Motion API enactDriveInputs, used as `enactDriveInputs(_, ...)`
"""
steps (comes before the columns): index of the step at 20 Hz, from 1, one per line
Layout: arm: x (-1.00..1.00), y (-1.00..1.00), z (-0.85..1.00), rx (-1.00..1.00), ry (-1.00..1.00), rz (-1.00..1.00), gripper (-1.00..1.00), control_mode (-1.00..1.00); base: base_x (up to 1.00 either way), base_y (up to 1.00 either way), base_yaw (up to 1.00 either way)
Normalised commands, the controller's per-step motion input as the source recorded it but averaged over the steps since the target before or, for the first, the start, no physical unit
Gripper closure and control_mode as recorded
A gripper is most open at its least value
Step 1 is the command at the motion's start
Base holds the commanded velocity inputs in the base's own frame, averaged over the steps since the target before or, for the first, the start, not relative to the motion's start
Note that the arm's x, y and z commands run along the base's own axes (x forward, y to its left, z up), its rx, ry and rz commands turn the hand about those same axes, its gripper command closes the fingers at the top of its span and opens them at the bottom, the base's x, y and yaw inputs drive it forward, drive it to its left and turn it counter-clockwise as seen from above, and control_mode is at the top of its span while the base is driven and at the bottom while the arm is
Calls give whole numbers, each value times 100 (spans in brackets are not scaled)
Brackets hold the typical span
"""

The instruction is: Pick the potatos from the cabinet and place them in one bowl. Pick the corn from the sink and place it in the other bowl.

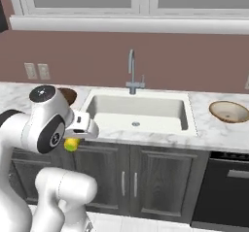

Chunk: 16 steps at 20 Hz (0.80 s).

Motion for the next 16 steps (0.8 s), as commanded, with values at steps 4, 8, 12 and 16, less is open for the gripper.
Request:
enactDriveInputs(4, 0, 0, 0, 0, 0, 0, 100, 100, -3, -100, 0)
enactDriveInputs(8, 0, 0, 0, 0, 0, 0, 100, 100, 0, -100, 0)
enactDriveInputs(12, 0, 0, 0, 0, 0, 0, 100, 100, 0, -100, 0)
enactDriveInputs(16, 0, 0, 0, 0, 0, 0, 100, 100, 3, -100, 0)
